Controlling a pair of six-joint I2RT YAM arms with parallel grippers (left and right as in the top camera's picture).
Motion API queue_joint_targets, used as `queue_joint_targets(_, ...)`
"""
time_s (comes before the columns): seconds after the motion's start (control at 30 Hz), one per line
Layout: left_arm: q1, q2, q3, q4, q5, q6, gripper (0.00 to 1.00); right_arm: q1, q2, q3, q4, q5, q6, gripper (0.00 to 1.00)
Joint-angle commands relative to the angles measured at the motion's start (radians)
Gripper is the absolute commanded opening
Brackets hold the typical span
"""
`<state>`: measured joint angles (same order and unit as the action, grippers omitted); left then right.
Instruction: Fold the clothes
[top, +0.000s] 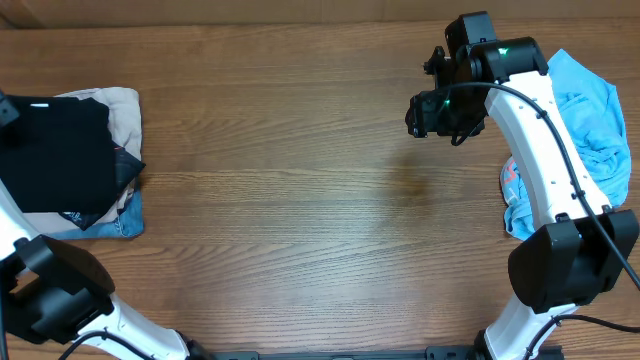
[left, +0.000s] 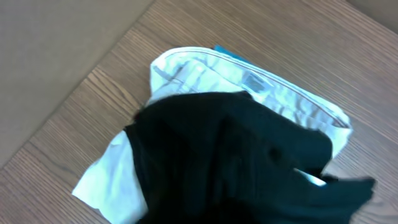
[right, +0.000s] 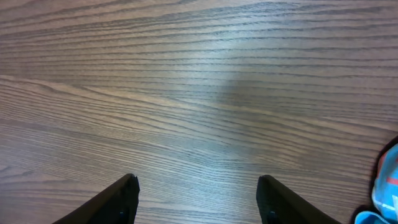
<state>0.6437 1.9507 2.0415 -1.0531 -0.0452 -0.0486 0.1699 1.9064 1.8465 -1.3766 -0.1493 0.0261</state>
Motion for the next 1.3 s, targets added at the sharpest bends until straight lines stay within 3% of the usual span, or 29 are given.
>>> queue_joint_targets(0.0, 0.011, 0.042, 0.002, 0.014, -0.014, -0.001, 0.56, -0.003, -0.019, 0.019, 0.001, 0.006, 0.001, 0.64)
queue_joint_targets(0.07, 0.022, 0.051, 0.002, 0.019, -0.017, -0.024, 0.72, -0.003, -0.019, 0.019, -0.003, 0.006, 0.000, 0.64)
queue_joint_targets(0.13, 0.031, 0.049, 0.003, 0.022, -0.017, -0.035, 0.77, -0.003, -0.019, 0.019, -0.005, 0.006, 0.000, 0.64)
queue_joint_targets(0.3, 0.037, 0.019, 0.004, 0.014, 0.009, -0.034, 0.78, -0.003, -0.019, 0.019, -0.004, 0.006, 0.000, 0.65)
queue_joint_targets(0.43, 0.018, -0.023, 0.004, 0.007, 0.119, -0.025, 0.83, -0.003, -0.019, 0.019, 0.007, 0.006, 0.000, 0.65)
queue_joint_targets(0.53, -0.023, -0.064, 0.004, -0.004, 0.155, 0.011, 0.86, -0.003, -0.019, 0.019, 0.018, 0.006, 0.000, 0.73)
queue_joint_targets(0.57, -0.043, -0.078, 0.004, -0.010, 0.156, 0.023, 0.86, -0.003, -0.019, 0.019, 0.023, 0.002, 0.000, 0.77)
queue_joint_targets(0.67, -0.113, -0.116, 0.004, -0.023, 0.187, 0.059, 0.87, -0.003, -0.019, 0.019, 0.043, -0.032, 0.000, 1.00)
queue_joint_targets(0.93, -0.394, -0.151, 0.003, -0.087, 0.224, 0.079, 1.00, -0.003, -0.019, 0.019, 0.213, -0.076, 0.000, 1.00)
queue_joint_targets(1.13, -0.591, -0.146, 0.003, -0.098, 0.225, 0.079, 1.00, -0.003, -0.019, 0.019, 0.380, -0.061, -0.004, 1.00)
queue_joint_targets(1.27, -0.663, -0.146, 0.003, -0.141, 0.214, 0.079, 1.00, -0.010, -0.026, 0.030, 0.369, -0.046, 0.005, 1.00)
